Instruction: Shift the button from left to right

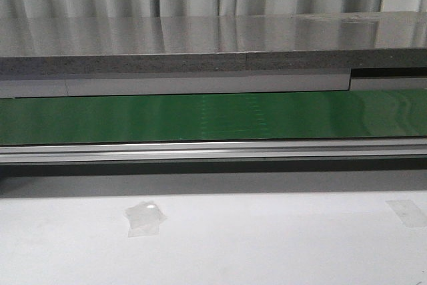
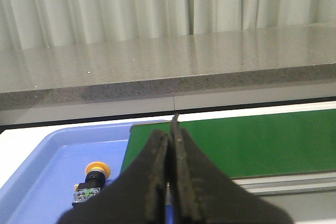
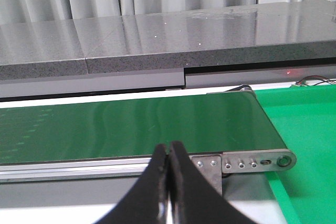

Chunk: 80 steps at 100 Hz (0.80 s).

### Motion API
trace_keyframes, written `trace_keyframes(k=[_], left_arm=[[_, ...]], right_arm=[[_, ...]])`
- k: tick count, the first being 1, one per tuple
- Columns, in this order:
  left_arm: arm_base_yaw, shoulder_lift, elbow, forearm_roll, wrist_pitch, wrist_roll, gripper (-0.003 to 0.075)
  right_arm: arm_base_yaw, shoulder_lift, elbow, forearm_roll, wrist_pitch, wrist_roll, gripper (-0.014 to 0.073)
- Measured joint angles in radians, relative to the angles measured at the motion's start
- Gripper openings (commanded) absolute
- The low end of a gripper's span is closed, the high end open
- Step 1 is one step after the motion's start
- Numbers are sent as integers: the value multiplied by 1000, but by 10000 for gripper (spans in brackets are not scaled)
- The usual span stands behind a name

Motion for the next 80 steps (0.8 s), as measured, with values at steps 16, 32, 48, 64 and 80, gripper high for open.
trace_keyframes(k=[16, 32, 48, 64, 80], left_arm=[[0, 0, 0, 0, 0, 0, -20], [0, 0, 0, 0, 0, 0, -20], [0, 0, 0, -13, -19, 0, -20], [0, 0, -9, -38, -24, 0, -20], [0, 0, -108, -42, 66, 0, -20]], right_arm=[[0, 0, 0, 0, 0, 0, -68], [0, 0, 0, 0, 0, 0, -68], [0, 0, 0, 0, 0, 0, -68], [0, 0, 0, 0, 0, 0, -68], [0, 0, 0, 0, 0, 0, -68]])
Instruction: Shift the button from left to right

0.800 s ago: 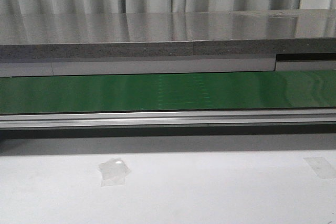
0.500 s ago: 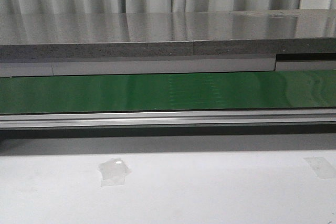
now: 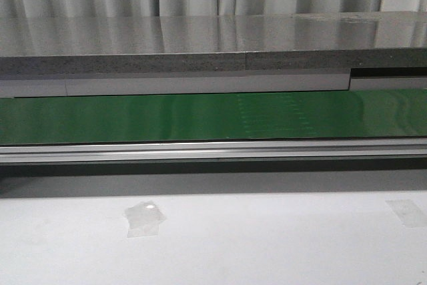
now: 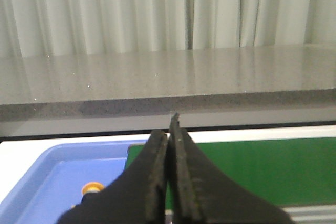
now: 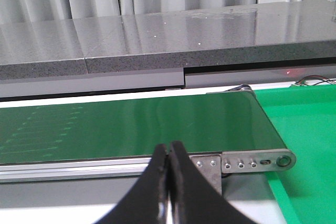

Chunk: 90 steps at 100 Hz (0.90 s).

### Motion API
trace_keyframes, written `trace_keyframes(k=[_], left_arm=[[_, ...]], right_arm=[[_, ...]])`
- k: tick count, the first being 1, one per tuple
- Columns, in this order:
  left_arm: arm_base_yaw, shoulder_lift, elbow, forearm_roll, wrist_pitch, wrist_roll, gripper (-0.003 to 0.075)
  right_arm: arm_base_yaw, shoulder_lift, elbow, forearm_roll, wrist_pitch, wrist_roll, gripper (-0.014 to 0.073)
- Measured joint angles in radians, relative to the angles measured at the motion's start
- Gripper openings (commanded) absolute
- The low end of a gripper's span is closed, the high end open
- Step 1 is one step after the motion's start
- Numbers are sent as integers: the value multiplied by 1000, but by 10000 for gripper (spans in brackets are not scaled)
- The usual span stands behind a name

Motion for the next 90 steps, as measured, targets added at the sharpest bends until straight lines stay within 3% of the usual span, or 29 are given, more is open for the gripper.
trace_keyframes(k=[22, 60, 90], left_arm=[[0, 119, -248, -1, 236, 0, -20], [0, 552, -701, -1, 739, 0, -20], [0, 820, -860, -4, 926, 23, -20]], right_arm=[[0, 0, 0, 0, 0, 0, -68], [0, 0, 0, 0, 0, 0, -68], [0, 0, 0, 0, 0, 0, -68]])
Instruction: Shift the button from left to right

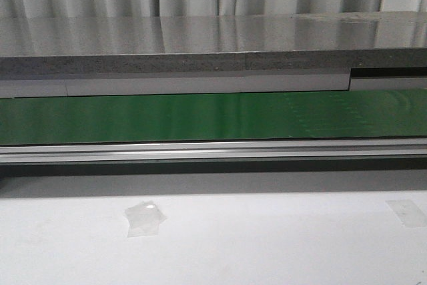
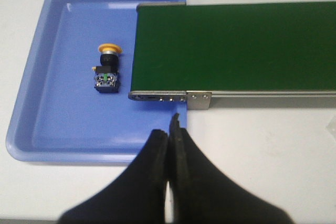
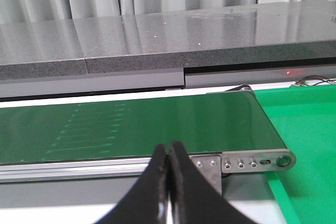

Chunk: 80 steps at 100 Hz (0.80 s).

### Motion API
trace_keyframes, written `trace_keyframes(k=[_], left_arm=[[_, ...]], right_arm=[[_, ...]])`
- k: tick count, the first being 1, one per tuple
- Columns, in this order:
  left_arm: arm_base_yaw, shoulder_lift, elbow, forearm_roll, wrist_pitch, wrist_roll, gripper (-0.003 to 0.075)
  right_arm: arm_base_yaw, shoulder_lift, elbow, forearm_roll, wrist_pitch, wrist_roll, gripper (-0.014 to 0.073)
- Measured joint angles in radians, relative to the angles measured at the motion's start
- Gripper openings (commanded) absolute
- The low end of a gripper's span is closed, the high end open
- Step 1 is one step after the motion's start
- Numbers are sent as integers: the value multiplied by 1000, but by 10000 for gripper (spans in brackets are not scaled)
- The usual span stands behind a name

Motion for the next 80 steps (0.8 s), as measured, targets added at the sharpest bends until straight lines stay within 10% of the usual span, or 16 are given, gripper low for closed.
trace_keyframes(k=[24, 53, 80], left_arm=[[0, 97, -2, 0, 11, 34, 51], [0, 101, -2, 0, -14, 38, 692], [0, 101, -2, 0, -14, 40, 653]], right_arm=[[0, 0, 0, 0, 0, 0, -68], [0, 0, 0, 0, 0, 0, -68], [0, 0, 0, 0, 0, 0, -68]])
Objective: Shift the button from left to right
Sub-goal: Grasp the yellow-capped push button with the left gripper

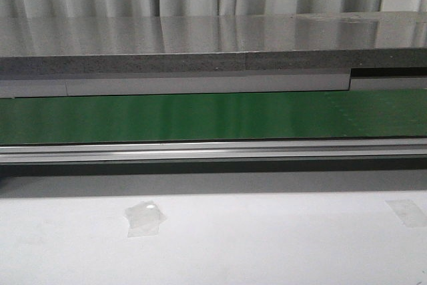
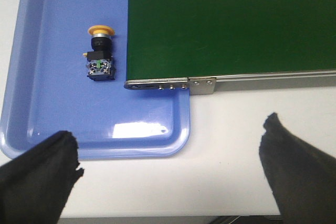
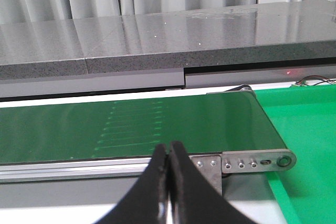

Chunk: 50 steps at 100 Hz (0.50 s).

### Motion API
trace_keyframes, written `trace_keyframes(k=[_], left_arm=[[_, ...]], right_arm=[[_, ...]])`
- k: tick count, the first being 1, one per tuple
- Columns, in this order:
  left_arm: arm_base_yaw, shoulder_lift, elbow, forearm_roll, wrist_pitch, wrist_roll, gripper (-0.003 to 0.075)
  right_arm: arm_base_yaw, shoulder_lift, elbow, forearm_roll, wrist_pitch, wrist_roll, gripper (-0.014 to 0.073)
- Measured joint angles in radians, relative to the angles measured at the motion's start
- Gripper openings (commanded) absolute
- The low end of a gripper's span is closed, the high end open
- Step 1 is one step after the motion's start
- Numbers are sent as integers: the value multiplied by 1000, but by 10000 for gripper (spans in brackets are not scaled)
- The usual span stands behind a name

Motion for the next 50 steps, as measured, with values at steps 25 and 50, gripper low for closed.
trace_keyframes(k=[25, 50], left_arm=[[7, 6, -6, 20, -35, -40, 638], [157, 124, -101, 63, -65, -79, 638]], right_arm=[[0, 0, 0, 0, 0, 0, -68], [0, 0, 0, 0, 0, 0, -68]])
